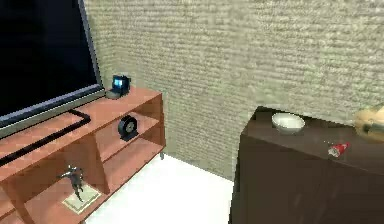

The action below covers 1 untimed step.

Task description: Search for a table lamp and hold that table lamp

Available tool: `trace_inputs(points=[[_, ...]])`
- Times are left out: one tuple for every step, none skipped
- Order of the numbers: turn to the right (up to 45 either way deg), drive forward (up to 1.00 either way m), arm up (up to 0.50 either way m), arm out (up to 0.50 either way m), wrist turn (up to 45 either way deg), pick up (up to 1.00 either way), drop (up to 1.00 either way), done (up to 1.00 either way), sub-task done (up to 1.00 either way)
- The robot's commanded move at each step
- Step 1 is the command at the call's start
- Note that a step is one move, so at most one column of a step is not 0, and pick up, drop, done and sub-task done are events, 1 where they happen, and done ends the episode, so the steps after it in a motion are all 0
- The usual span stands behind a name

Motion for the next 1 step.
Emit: trace_inputs(points=[[-45.0, 0.0, 0.0, 0.0, 0.0, 0.0, 0.0, 0.0, 0.0]])
